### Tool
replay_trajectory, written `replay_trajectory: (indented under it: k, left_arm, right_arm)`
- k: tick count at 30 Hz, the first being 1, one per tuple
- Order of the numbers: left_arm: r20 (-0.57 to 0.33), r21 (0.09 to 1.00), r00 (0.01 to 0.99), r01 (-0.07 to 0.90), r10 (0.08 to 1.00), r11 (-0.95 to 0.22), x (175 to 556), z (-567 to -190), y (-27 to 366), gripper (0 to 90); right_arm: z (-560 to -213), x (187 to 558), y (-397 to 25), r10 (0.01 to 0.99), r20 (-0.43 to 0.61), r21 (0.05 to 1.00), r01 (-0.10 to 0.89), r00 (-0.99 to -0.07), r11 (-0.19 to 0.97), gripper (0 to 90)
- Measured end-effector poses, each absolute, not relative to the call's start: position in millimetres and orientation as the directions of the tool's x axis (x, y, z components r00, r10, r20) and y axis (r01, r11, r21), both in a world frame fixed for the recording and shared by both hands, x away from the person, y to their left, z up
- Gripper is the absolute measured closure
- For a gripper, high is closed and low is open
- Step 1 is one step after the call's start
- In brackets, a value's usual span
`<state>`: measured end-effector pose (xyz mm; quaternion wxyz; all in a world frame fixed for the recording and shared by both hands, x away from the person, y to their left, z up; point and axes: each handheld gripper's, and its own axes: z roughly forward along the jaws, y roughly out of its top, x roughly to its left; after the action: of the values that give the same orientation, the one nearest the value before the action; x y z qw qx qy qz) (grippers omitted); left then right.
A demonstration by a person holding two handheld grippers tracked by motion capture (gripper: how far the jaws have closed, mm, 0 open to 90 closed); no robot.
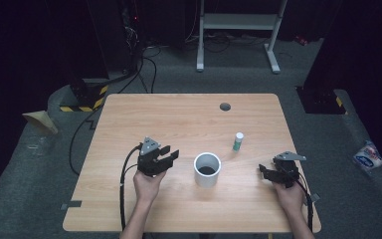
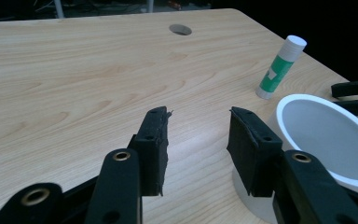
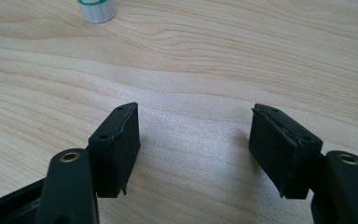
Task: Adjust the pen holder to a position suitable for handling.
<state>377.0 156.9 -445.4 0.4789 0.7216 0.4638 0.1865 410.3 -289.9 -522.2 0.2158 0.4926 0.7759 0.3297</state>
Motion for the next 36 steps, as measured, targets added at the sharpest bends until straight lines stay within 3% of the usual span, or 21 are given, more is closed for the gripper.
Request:
replay_trajectory:
  k: [36]
  left_arm:
    - [-0.113, 0.818, 0.374, 0.560, 0.920, -0.127, 369, -480, 184, 47.1]
  right_arm:
    - [-522, 410, -290, 0.906, -0.011, 0.725, 0.621, -0.423, 0.299, 33.4]
